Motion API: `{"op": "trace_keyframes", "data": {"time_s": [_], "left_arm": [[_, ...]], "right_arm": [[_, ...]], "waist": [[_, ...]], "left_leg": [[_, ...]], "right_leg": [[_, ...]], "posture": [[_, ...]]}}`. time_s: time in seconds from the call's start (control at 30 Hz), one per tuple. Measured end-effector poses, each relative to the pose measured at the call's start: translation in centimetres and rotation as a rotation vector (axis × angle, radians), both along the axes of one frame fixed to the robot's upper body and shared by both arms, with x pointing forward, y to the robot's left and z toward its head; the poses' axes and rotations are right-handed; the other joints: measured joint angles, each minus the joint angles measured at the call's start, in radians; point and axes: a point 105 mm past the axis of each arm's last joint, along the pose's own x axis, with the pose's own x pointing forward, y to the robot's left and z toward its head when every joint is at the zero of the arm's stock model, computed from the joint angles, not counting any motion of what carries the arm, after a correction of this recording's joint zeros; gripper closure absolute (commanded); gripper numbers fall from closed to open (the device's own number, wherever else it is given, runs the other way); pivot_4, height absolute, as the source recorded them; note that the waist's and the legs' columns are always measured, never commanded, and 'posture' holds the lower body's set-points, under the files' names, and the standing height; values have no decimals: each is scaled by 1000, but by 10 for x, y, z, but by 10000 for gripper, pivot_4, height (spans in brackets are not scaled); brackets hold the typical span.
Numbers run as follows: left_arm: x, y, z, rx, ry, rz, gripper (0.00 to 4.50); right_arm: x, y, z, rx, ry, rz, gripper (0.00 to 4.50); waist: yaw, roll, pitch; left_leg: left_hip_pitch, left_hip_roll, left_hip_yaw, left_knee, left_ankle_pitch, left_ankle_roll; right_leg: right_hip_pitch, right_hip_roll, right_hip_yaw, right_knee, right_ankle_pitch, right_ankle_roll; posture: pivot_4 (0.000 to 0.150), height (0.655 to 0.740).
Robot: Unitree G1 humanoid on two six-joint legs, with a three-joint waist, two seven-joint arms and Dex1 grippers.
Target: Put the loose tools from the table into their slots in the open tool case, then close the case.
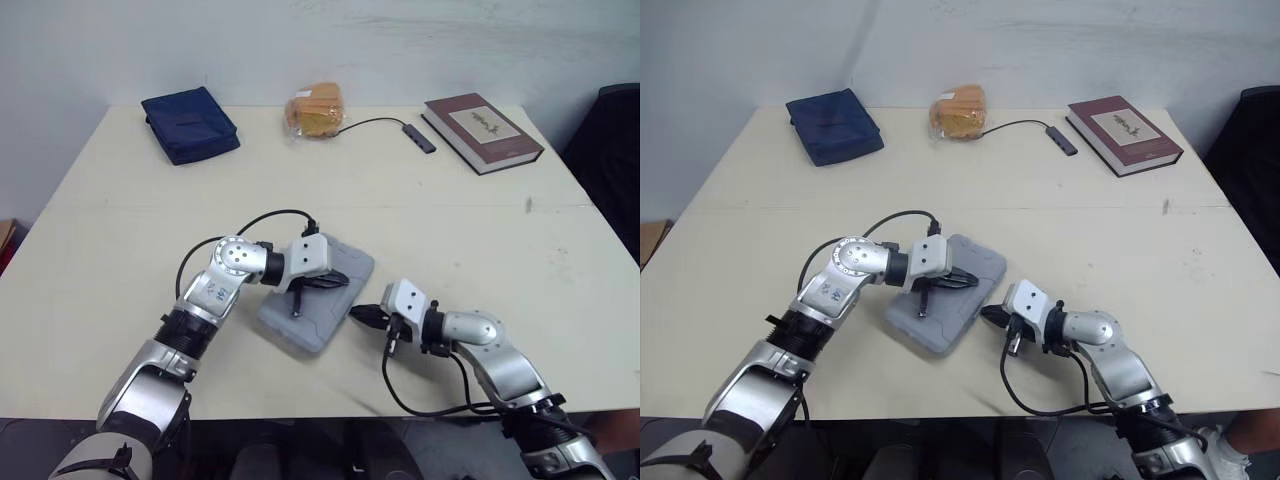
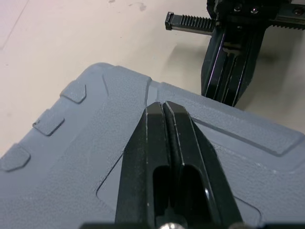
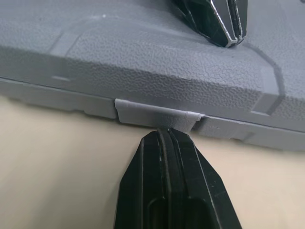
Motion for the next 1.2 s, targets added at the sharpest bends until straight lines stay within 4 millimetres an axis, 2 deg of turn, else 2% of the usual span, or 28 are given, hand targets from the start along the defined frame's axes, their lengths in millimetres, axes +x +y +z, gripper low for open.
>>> {"op": "trace_keyframes", "data": {"time_s": [0.23, 0.43, 0.5, 0.57, 0.63, 0.67, 0.7, 0.77, 0.83, 0.87, 0.93, 0.97, 1.0, 1.03, 1.07, 1.1, 1.2], "left_arm": [[2, 4, -7, 6, 12, 9, 44759], [0, 5, -6, -55, 15, 17, 44759], [-7, 13, 0, -161, 18, 23, 44759], [-12, 28, 8, -229, 6, 40, 44759], [-15, 48, 12, -271, 15, 75, 44759], [-21, 55, 18, -317, 14, 73, 39327], [-26, 60, 24, -345, 5, 69, 36709], [-35, 80, 37, -352, -36, 99, 27481], [-41, 112, 45, -308, -64, 203, 18198], [-43, 127, 46, -292, -62, 261, 12980], [-48, 146, 44, -268, -56, 353, 3204], [-53, 154, 40, -248, -45, 388, 0], [-58, 164, 34, -222, -32, 431, 0], [-60, 176, 29, -195, -34, 496, 0], [-63, 194, 24, -159, -32, 576, 0], [-64, 203, 24, -154, -36, 610, 0], [-69, 230, 29, -113, -79, 704, 0]], "right_arm": [[3, 5, -7, 6, 34, -10, 44828], [0, 0, -4, -18, 21, 6, 44828], [-7, -14, 6, -31, -21, 28, 44828], [-9, -35, 16, -65, -71, 12, 44828], [-10, -55, 27, -84, -128, -7, 44828], [-16, -59, 34, -65, -172, 12, 45000], [-20, -62, 39, -53, -188, 26, 45000], [-26, -75, 53, -14, -195, 18, 38127], [-29, -97, 70, -32, -218, -14, 30137], [-30, -109, 77, -62, -239, -32, 24970], [-32, -119, 88, -104, -281, -32, 13891], [-32, -123, 92, -119, -293, -32, 8313], [-32, -129, 97, -135, -300, -40, 2729], [-33, -137, 101, -163, -299, -43, 735], [-34, -150, 107, -208, -293, -56, 735], [-35, -157, 110, -237, -289, -65, 735], [-39, -168, 125, -281, -298, -55, 735]], "waist": [[-8, -5, -12], [-6, -4, -12], [-3, 2, -9], [3, 2, -8], [9, 3, -7], [14, 3, -6], [17, 4, -6], [20, 4, -3], [17, 6, 0], [17, 7, 0], [18, 6, 1], [18, 6, 1], [19, 7, 2], [19, 8, 4], [19, 8, 6], [19, 8, 7], [20, 8, 7]], "left_leg": [[10, 2, -1, -7, -1, -3], [14, 2, -1, -12, 0, -5], [10, 2, -1, -13, 0, -5], [-3, 2, -1, -12, 1, -6], [-7, 2, -1, -12, 1, -7], [-10, 2, -2, -12, 1, -7], [-13, 2, -2, -12, 1, -7], [-20, 2, -2, -9, 2, -7], [-20, 1, -1, -8, 1, -4], [-19, 0, 0, -9, 1, -3], [-18, 0, -1, -9, 1, -3], [-18, 0, -1, -9, 1, -2], [-18, -1, -1, -9, 1, -2], [-18, -1, -1, -9, 1, -2], [-18, -1, -1, -10, 2, -2], [-18, -1, -1, -11, 2, -2], [-18, 0, -2, -13, 2, -3]], "right_leg": [[13, 0, 0, -4, -2, -3], [12, -1, 0, -5, -2, -4], [7, -2, 0, -7, -2, -4], [-5, -2, 0, -5, -2, -4], [-10, -1, -2, -4, -2, -4], [-12, 0, -2, -5, -2, -4], [-15, 0, -3, -4, -2, -4], [-22, -1, -3, -2, -2, -3], [-21, -2, -1, -4, -1, -2], [-20, -2, -1, -4, -1, -2], [-19, -2, -1, -6, -1, -1], [-19, -3, -1, -6, -1, -1], [-19, -3, -1, -6, -1, -1], [-19, -4, -1, -6, -1, -1], [-20, -4, -1, -5, -1, -2], [-20, -4, -1, -6, -1, -2], [-20, -4, -2, -6, -2, -3]], "posture": [[1500, 7400], [1500, 7400], [1500, 7400], [1500, 7400], [1500, 7400], [1500, 7400], [1500, 7400], [1500, 7400], [1500, 7400], [1500, 7400], [1500, 7400], [1500, 7400], [1500, 7400], [1500, 7400], [1500, 7400], [1500, 7400], [1500, 7400]]}}
